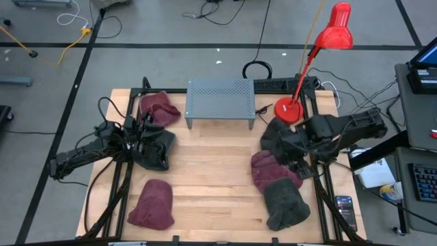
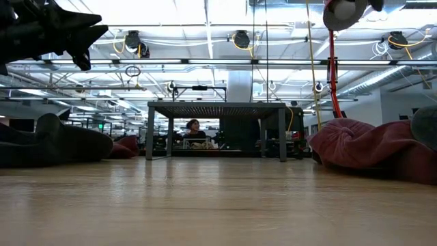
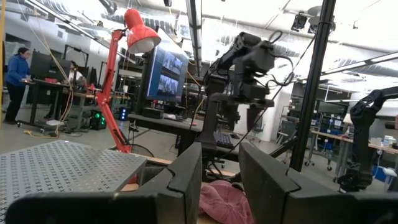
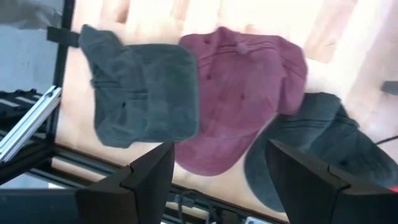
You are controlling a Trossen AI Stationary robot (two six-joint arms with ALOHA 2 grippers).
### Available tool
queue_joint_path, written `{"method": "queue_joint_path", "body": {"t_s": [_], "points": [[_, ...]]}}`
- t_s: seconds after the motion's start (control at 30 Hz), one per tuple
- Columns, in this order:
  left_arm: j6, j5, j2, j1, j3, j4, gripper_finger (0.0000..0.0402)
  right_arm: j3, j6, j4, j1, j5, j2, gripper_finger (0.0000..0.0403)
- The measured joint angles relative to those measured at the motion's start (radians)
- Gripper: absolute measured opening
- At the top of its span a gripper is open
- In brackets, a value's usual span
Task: Pick & Place hat
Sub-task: Put the bottom right black cap on the shelf
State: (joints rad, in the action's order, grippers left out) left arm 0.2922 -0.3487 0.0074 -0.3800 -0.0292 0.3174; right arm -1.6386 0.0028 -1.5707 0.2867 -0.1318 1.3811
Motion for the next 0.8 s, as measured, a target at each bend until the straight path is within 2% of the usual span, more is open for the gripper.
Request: {"method": "queue_joint_path", "body": {"t_s": [0.33,0.6,0.8], "points": [[0.000,0.000,0.000,0.000,0.000,0.000,0.0113,0.000,0.089,0.000,0.142,0.000,0.000,0.0247],[0.000,0.000,0.000,0.000,0.000,0.000,0.0113,0.006,0.141,0.024,0.176,0.002,0.005,0.0247],[0.000,0.000,0.000,0.000,0.000,0.000,0.0113,0.085,0.211,0.101,0.179,0.001,0.004,0.0247]]}}
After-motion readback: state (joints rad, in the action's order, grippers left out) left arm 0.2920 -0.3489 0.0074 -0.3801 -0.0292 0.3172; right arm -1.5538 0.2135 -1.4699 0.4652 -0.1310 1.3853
